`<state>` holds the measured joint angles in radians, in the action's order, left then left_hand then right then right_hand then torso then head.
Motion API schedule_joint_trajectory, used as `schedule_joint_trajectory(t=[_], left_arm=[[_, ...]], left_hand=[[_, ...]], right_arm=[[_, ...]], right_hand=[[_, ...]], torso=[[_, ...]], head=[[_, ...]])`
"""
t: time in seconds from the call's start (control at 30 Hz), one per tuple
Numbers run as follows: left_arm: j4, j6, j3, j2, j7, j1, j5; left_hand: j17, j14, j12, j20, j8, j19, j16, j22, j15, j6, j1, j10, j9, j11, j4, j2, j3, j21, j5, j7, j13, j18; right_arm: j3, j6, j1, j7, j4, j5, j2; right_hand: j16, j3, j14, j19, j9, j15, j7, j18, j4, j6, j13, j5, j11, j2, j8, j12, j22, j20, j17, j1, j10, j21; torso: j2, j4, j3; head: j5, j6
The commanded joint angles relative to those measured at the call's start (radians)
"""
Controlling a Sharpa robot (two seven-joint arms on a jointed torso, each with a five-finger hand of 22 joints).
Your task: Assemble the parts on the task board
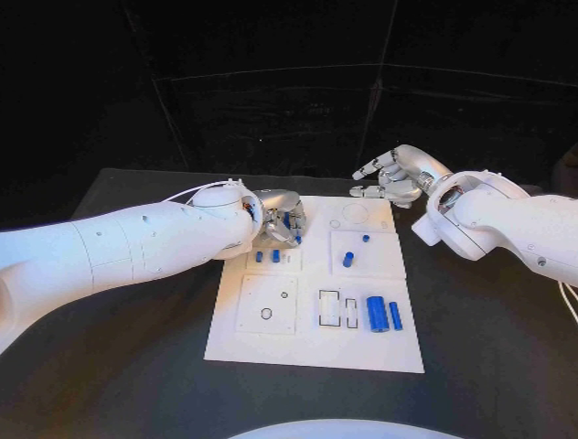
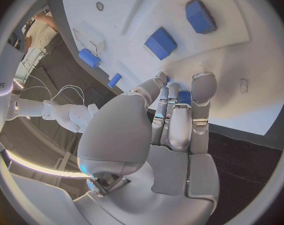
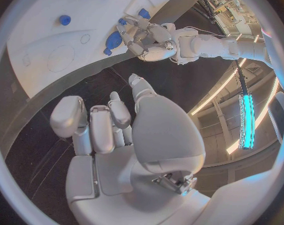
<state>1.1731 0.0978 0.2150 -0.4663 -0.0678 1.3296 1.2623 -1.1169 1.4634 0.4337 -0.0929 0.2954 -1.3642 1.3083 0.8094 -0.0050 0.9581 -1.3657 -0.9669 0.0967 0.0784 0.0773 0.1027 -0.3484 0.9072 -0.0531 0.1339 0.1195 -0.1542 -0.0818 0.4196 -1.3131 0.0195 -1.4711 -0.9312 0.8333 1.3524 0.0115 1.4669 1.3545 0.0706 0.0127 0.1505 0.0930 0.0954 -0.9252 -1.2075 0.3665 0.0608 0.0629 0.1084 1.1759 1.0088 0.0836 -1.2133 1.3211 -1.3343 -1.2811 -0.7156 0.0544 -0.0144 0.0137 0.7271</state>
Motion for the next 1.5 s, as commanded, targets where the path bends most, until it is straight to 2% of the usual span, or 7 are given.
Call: schedule_joint_trajectory(t=[0.03, 0.5, 0.67, 0.87, 1.3, 1.4, 1.5], left_arm=[[0.000, -0.036, 0.002, 0.003, -0.002, -0.003, 0.010], [0.000, -0.051, 0.002, 0.006, -0.011, -0.004, 0.010], [-0.001, -0.044, 0.002, 0.007, -0.015, -0.004, 0.010], [-0.002, -0.011, 0.002, 0.006, -0.006, -0.005, 0.010], [0.013, 0.026, 0.000, -0.013, 0.012, -0.005, -0.008], [0.029, 0.032, -0.003, -0.026, 0.016, -0.005, -0.017], [0.051, 0.040, -0.021, -0.044, 0.020, -0.005, -0.034]], left_hand=[[0.002, 0.009, -0.007, 0.002, -0.005, -0.009, 0.003, 0.011, -0.003, 0.008, 0.005, -0.007, -0.002, 0.000, 0.000, -0.003, -0.006, 0.011, 0.004, 0.002, -0.005, 0.008], [0.006, 0.011, -0.018, 0.004, -0.016, -0.021, 0.006, 0.053, -0.004, 0.007, 0.010, -0.016, -0.012, -0.001, 0.005, 0.001, -0.012, 0.048, 0.005, 0.002, -0.018, 0.015], [0.006, 0.014, -0.016, 0.006, -0.012, -0.027, 0.009, 0.072, -0.008, 0.029, 0.003, -0.042, -0.012, -0.007, 0.007, -0.019, -0.029, 0.066, 0.005, -0.003, -0.022, 0.017], [0.004, 0.018, -0.010, 0.015, 0.005, -0.032, 0.014, 0.096, -0.020, 0.081, -0.014, -0.093, -0.007, -0.022, 0.011, -0.065, -0.066, 0.087, 0.005, -0.012, -0.025, 0.020], [0.008, 0.021, -0.031, 0.022, -0.005, -0.035, 0.016, 0.118, -0.024, 0.096, -0.012, -0.117, -0.012, -0.024, 0.028, -0.063, -0.094, 0.106, 0.006, -0.012, -0.038, 0.024], [0.010, 0.021, -0.035, 0.022, -0.008, -0.035, 0.016, 0.121, -0.024, 0.096, -0.009, -0.119, -0.013, -0.023, 0.030, -0.059, -0.095, 0.109, 0.006, -0.011, -0.041, 0.025], [0.011, 0.021, -0.037, 0.022, -0.009, -0.035, 0.016, 0.122, -0.023, 0.096, -0.007, -0.119, -0.013, -0.023, 0.031, -0.057, -0.096, 0.109, 0.006, -0.011, -0.041, 0.025]], right_arm=[[0.001, -0.002, -0.002, -0.001, -0.002, 0.002, 0.000], [0.001, -0.002, -0.002, -0.002, -0.002, 0.002, -0.002], [0.001, -0.002, -0.002, -0.002, -0.002, 0.002, -0.003], [0.001, -0.001, -0.002, -0.003, -0.001, 0.002, -0.004], [0.001, -0.002, -0.002, -0.004, 0.002, 0.002, -0.007], [0.001, -0.002, -0.002, -0.004, 0.004, 0.002, -0.008], [0.001, -0.002, -0.002, -0.004, 0.006, 0.002, -0.008]], right_hand=[[-0.003, 0.003, 0.035, -0.001, 0.000, 0.010, -0.001, 0.011, 0.005, 0.006, 0.001, 0.005, -0.003, -0.004, 0.004, -0.003, -0.001, -0.002, 0.000, -0.002, 0.000, 0.003], [-0.003, 0.003, 0.035, 0.000, 0.000, 0.010, -0.001, 0.011, 0.006, 0.006, 0.001, 0.006, -0.003, -0.004, 0.004, -0.004, 0.000, -0.002, 0.001, -0.002, 0.000, 0.003], [-0.003, 0.003, 0.035, 0.000, 0.000, 0.010, -0.001, 0.011, 0.006, 0.006, 0.001, 0.006, -0.003, -0.004, 0.004, -0.004, 0.000, -0.002, 0.001, -0.002, 0.000, 0.003], [-0.003, 0.003, 0.035, 0.000, 0.000, 0.010, -0.001, 0.011, 0.006, 0.006, 0.001, 0.006, -0.003, -0.004, 0.004, -0.004, 0.000, -0.002, 0.001, -0.002, 0.000, 0.003], [-0.003, 0.003, 0.035, 0.000, 0.000, 0.010, -0.001, 0.011, 0.006, 0.006, 0.001, 0.006, -0.003, -0.004, 0.004, -0.004, 0.000, -0.002, 0.001, -0.002, 0.000, 0.003], [-0.003, 0.003, 0.035, 0.000, 0.000, 0.010, -0.001, 0.011, 0.006, 0.006, 0.001, 0.006, -0.003, -0.004, 0.004, -0.004, 0.000, -0.002, 0.001, -0.002, 0.000, 0.003], [-0.003, 0.003, 0.035, 0.000, 0.000, 0.010, -0.001, 0.011, 0.006, 0.006, 0.001, 0.007, -0.003, -0.004, 0.004, -0.003, -0.001, -0.002, 0.000, -0.001, -0.001, 0.003]], torso=[[0.000, 0.0006, -0.0001], [0.001, 0.0020, -0.0003], [0.001, 0.0016, -0.0003], [0.002, 0.0029, -0.0004], [0.003, 0.0042, -0.0014], [0.004, 0.0058, -0.0015], [0.005, 0.0077, -0.0012]], head=[[0.000, 0.000], [-0.001, 0.003], [-0.001, 0.002], [-0.002, 0.001], [-0.004, -0.003], [-0.004, -0.004], [-0.003, -0.005]])
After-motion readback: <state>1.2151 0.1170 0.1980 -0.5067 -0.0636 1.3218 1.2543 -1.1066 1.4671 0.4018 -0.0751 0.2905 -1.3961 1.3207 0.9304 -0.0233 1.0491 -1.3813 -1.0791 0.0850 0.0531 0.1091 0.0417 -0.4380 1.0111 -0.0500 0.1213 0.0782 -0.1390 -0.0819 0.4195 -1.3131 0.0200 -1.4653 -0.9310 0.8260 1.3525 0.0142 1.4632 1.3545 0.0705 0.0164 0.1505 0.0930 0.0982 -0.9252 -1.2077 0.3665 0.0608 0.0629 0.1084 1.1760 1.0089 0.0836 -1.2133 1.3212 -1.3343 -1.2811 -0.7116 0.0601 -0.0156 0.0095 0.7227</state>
